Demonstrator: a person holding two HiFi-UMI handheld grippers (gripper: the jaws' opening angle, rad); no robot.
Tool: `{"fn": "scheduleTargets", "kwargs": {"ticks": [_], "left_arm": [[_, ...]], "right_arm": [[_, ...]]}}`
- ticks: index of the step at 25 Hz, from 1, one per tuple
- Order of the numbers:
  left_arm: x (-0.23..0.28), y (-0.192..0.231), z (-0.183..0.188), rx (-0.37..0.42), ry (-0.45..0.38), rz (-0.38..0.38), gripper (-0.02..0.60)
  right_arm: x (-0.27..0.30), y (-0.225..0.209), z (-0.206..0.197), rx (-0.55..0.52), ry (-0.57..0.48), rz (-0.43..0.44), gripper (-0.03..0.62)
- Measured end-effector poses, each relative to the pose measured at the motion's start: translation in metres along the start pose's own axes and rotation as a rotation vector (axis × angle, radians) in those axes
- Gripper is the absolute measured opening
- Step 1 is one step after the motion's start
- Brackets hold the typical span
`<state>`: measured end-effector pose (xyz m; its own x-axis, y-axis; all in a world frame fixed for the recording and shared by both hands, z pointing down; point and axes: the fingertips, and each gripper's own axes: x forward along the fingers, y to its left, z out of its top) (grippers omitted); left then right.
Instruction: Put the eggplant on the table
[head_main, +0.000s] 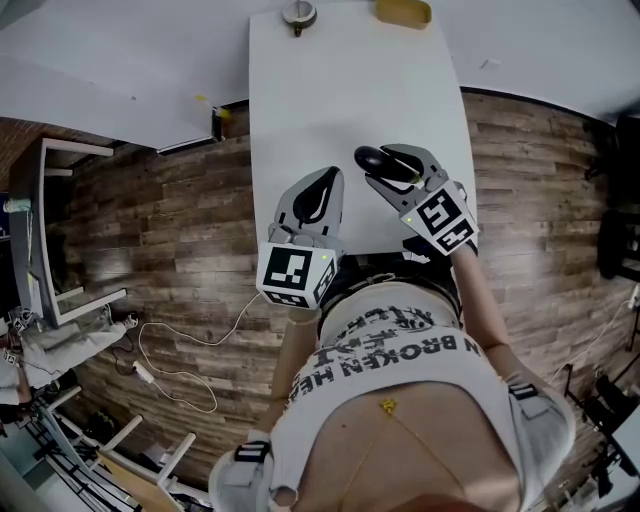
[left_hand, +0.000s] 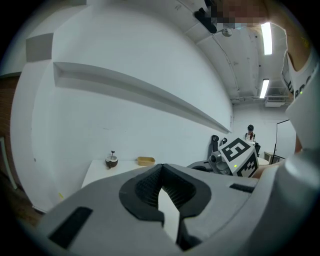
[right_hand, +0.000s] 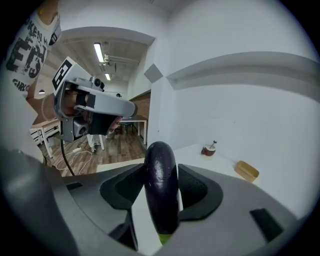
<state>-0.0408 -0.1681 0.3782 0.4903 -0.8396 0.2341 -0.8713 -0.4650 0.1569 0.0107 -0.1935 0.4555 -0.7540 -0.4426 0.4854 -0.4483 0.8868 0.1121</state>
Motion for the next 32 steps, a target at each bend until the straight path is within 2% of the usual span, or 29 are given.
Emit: {"fn": "scheduleTargets", "kwargs": {"ticks": [9,18,32], "left_arm": [[-0.002,0.015,-0.008,-0.023,0.015,0.011,0.006],[0.0,0.022,-0.013,-0.045,0.028,0.005,0.006],[-0.005,0.023,-0.021,-0.057,0.044,0.01,0.006]], "right_arm": [[0.041,0.011,-0.045,-0.042,0.139,0.065,0.21],[0.074,0.023,-0.1,-0.034,0.278,0.138,0.21],[0.104,0.035,-0.152,-0.006,0.404,0.184,0.21]]}}
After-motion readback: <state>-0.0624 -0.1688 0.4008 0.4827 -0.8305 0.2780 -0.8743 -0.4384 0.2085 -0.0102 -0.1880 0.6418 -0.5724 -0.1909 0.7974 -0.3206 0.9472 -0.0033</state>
